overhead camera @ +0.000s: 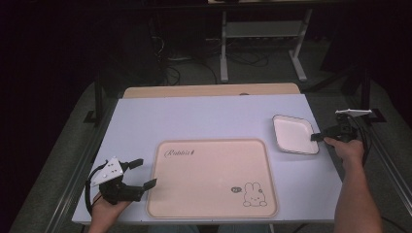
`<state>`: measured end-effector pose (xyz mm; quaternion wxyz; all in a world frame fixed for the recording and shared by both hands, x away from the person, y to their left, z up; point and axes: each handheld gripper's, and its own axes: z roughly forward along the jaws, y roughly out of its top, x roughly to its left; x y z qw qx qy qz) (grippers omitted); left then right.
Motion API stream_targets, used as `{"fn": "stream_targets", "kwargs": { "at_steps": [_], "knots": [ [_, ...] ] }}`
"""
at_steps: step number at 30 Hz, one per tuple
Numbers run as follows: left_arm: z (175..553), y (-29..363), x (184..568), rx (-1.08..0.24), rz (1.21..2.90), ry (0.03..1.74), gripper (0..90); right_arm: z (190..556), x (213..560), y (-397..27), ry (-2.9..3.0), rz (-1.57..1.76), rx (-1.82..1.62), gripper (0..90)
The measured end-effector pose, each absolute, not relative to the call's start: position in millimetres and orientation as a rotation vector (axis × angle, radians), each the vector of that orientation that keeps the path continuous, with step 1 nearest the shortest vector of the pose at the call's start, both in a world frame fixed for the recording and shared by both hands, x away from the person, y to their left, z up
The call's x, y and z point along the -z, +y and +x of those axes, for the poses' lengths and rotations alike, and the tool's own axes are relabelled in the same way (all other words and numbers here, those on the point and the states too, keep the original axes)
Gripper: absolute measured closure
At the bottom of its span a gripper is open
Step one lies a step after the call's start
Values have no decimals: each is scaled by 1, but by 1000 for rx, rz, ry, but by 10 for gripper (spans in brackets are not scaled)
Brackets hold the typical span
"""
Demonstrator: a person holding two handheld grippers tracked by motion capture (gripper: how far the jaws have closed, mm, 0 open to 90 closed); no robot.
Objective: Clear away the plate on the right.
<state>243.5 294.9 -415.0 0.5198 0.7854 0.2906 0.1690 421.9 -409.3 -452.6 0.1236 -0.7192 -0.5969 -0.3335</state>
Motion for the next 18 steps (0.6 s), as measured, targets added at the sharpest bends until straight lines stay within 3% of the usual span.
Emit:
{"fn": "stream_targets", "kwargs": {
  "at_steps": [18],
  "knots": [
    [242, 295, 414, -405, 1876, 699, 142, 397, 446, -419, -1607, -2055, 1184, 884]
  ]
}}
